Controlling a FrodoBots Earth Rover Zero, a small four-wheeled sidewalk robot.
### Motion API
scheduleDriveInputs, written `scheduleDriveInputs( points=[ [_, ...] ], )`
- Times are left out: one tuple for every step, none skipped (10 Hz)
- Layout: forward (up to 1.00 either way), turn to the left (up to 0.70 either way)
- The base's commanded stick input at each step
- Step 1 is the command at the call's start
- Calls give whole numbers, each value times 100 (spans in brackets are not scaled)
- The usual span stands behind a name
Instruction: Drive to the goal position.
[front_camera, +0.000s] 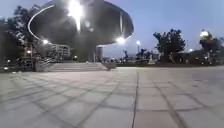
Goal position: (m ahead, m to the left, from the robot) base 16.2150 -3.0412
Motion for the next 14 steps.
scheduleDriveInputs(
  points=[
    [70,0],
    [70,0],
    [70,0],
    [70,0],
    [70,0],
    [70,0],
    [70,0],
    [70,0],
    [70,0],
    [70,0],
    [70,0],
    [70,0],
    [70,0],
    [70,0]
  ],
)
